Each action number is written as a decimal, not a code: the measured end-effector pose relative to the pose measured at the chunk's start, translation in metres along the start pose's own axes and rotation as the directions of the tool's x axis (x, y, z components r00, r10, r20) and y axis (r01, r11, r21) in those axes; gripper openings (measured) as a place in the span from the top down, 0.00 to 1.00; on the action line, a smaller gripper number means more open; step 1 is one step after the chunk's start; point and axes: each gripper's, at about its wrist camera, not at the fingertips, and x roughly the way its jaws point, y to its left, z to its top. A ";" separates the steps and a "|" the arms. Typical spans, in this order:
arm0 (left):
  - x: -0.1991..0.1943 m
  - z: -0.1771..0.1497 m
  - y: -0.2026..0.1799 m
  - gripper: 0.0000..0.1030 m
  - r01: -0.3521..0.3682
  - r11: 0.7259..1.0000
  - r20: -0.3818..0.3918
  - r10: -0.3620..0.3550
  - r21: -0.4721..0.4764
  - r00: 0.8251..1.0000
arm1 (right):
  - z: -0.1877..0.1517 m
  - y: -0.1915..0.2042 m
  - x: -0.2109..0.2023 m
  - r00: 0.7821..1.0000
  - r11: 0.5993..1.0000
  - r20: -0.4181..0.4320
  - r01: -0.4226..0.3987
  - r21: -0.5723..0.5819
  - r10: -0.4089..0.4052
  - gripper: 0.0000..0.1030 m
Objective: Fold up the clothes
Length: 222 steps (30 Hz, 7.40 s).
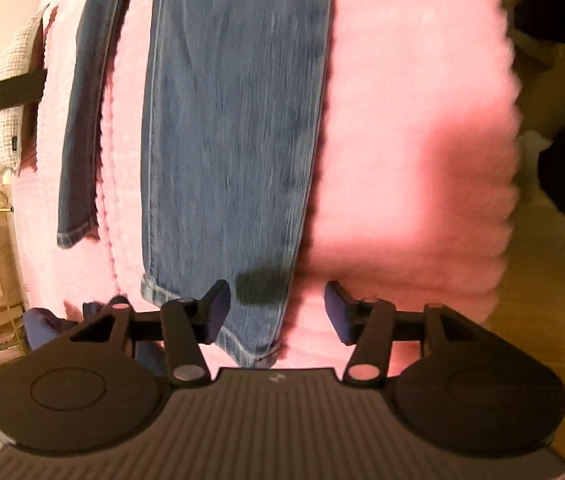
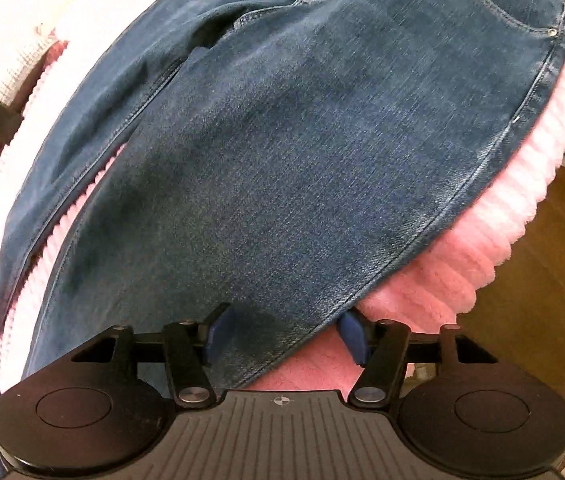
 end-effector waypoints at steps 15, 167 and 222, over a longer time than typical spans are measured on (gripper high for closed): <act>-0.057 -0.028 -0.010 0.98 0.078 0.996 0.083 -0.074 -0.048 0.994 | 0.006 -0.037 -0.009 0.996 0.998 -0.088 0.024 0.058 -0.018 0.94; -0.068 0.607 0.175 0.61 0.456 0.890 0.442 -0.409 -0.001 0.799 | 0.347 -0.145 -0.051 0.960 0.796 -0.067 -0.263 -0.546 0.271 0.98; -0.055 0.551 0.165 0.61 0.407 0.873 0.389 -0.289 -0.268 0.875 | 0.254 -0.157 -0.079 0.997 0.861 0.037 -0.043 -0.508 0.071 0.41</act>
